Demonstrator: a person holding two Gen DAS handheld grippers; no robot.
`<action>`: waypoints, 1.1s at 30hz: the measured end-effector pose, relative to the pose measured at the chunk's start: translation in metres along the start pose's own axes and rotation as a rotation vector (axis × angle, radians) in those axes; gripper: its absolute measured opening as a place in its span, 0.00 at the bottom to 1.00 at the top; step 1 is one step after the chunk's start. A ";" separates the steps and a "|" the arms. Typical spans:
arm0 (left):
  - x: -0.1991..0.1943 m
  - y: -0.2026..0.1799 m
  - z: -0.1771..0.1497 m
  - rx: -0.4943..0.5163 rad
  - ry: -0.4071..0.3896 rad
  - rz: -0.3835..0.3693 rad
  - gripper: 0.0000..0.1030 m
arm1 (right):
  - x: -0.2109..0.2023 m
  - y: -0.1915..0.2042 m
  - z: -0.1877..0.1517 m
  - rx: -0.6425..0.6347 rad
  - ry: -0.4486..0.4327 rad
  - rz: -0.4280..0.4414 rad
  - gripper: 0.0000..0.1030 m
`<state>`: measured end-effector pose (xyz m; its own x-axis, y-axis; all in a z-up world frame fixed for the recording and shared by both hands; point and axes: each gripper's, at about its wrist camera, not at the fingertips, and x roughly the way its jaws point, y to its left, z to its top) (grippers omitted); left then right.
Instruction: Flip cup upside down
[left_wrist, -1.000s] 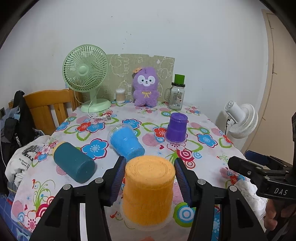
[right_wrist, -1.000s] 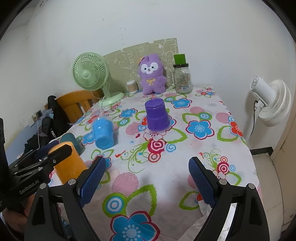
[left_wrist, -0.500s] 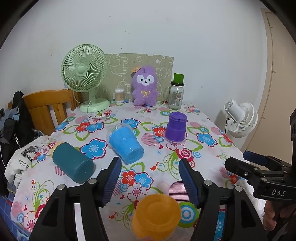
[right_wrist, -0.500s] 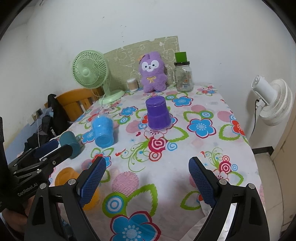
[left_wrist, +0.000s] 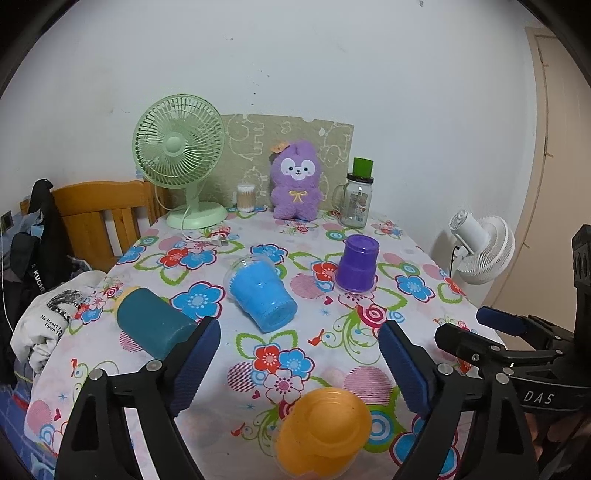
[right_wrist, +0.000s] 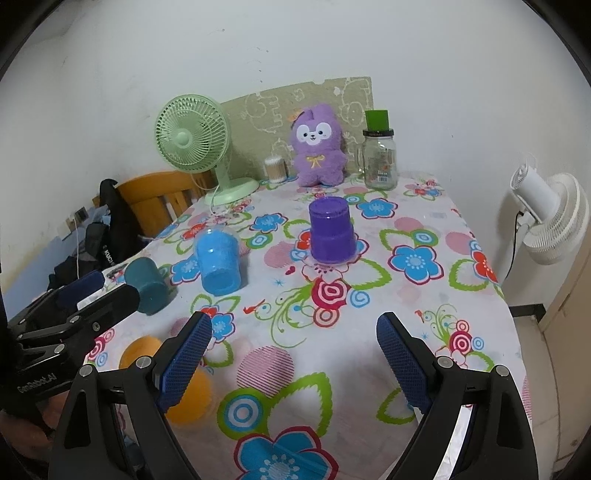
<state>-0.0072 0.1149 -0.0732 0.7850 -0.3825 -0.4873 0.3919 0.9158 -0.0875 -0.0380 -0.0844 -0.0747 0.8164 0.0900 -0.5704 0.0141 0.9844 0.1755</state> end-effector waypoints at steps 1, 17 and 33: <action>-0.001 0.001 0.001 -0.002 -0.002 0.001 0.89 | 0.000 0.002 0.001 -0.005 -0.002 -0.002 0.90; -0.027 0.016 0.015 -0.018 -0.089 0.024 1.00 | -0.012 0.038 0.021 -0.091 -0.084 -0.041 0.90; -0.058 0.028 0.040 -0.011 -0.199 0.052 1.00 | -0.035 0.066 0.055 -0.141 -0.204 -0.028 0.90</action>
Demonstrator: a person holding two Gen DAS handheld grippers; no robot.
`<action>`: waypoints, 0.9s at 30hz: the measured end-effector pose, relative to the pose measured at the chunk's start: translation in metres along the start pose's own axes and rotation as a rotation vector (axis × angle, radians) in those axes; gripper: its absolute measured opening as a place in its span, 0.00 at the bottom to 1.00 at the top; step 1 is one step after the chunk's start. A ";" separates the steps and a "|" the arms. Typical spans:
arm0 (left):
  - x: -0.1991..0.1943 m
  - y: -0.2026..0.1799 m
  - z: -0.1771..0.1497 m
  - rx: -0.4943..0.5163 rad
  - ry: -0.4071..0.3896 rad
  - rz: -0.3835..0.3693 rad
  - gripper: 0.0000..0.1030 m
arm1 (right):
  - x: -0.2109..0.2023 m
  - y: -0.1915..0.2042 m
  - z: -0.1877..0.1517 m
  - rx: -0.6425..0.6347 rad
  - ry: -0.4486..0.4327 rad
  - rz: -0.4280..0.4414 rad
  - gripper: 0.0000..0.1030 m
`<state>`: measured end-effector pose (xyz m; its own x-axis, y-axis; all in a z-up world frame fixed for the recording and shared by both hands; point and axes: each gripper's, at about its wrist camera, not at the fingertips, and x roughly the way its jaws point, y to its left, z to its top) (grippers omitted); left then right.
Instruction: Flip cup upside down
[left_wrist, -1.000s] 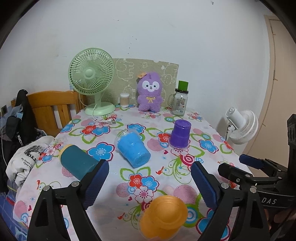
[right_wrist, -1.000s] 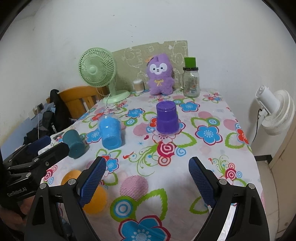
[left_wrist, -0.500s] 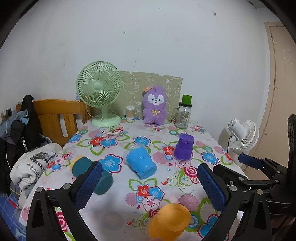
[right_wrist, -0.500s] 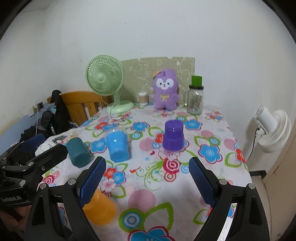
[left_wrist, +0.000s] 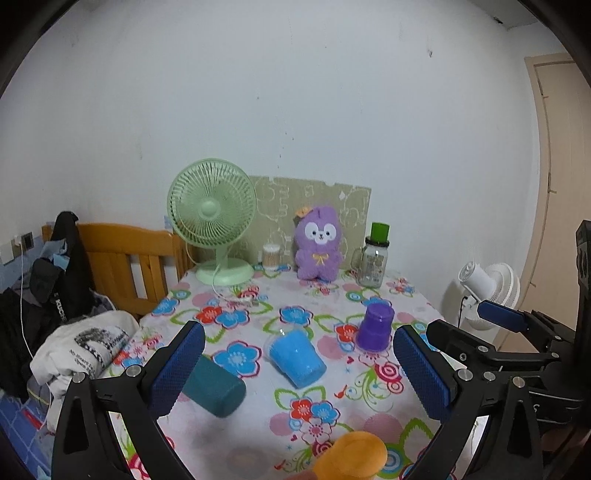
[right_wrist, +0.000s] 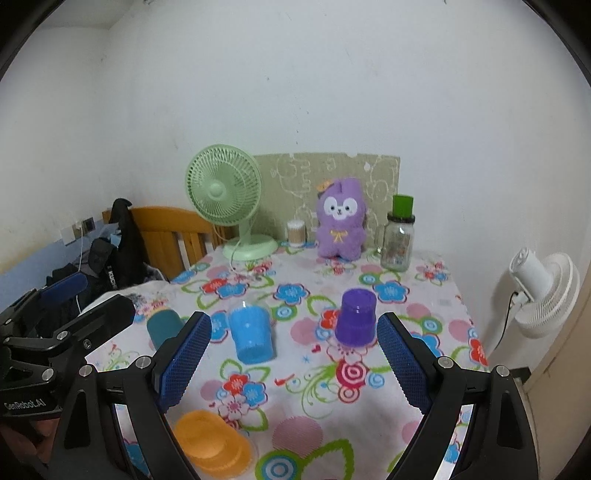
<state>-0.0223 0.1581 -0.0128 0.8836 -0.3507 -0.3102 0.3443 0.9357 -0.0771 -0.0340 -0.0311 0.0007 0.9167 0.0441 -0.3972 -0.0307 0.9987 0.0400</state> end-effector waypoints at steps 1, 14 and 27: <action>-0.001 0.001 0.002 0.003 -0.007 0.002 1.00 | -0.001 0.001 0.002 -0.003 -0.009 0.000 0.90; -0.009 0.015 0.018 0.006 -0.084 0.057 1.00 | -0.014 0.009 0.020 0.027 -0.107 -0.012 0.94; -0.008 0.016 0.017 0.014 -0.081 0.057 1.00 | -0.012 0.012 0.022 0.027 -0.109 -0.034 0.94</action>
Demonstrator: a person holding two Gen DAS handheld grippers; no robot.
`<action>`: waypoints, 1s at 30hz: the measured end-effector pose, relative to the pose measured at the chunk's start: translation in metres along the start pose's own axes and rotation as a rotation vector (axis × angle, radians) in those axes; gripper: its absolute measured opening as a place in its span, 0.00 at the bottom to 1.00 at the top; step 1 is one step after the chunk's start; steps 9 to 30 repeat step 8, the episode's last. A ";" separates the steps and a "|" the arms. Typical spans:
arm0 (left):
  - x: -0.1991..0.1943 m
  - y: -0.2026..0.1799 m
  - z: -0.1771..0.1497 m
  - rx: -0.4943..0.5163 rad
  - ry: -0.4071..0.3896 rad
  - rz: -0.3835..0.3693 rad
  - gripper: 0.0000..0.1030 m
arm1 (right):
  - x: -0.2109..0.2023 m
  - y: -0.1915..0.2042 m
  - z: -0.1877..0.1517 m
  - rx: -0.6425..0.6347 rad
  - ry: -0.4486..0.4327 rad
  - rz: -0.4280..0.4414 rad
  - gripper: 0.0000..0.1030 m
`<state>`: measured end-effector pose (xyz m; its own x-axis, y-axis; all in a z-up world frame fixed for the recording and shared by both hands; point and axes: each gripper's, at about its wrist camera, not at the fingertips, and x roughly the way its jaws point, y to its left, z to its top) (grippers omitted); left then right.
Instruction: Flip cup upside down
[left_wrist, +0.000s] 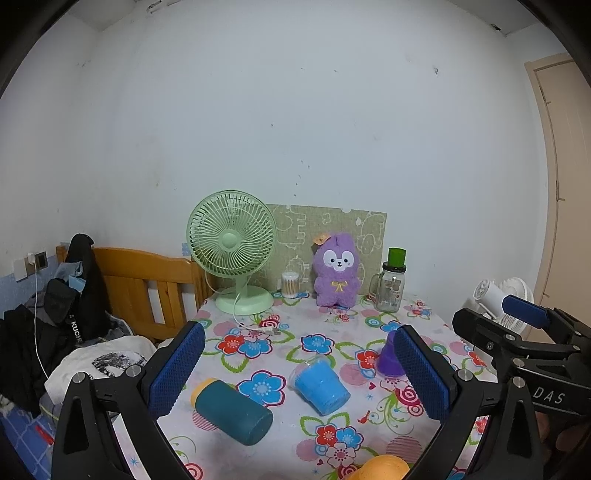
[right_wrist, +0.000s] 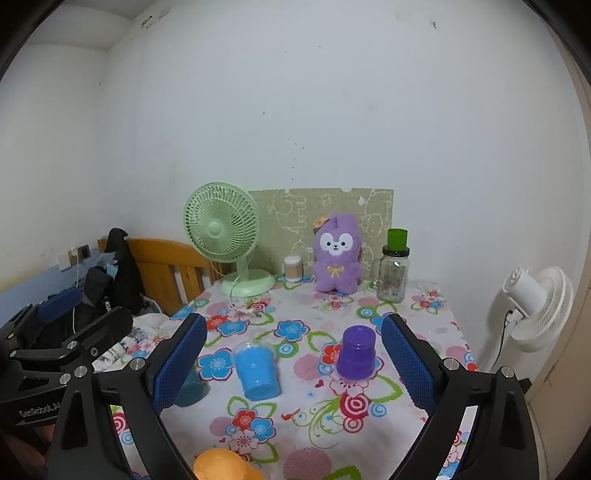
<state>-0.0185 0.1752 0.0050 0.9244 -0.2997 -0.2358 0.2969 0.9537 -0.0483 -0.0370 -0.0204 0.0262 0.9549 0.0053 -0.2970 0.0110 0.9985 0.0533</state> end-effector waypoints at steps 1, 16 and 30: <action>0.000 0.000 0.000 -0.001 -0.001 0.000 1.00 | 0.000 0.000 0.000 0.000 -0.001 -0.001 0.94; 0.002 0.000 -0.001 -0.002 0.001 0.002 1.00 | 0.000 0.000 0.000 0.001 0.000 0.000 0.94; 0.002 0.000 -0.001 -0.002 0.001 0.002 1.00 | 0.000 0.000 0.000 0.001 0.000 0.000 0.94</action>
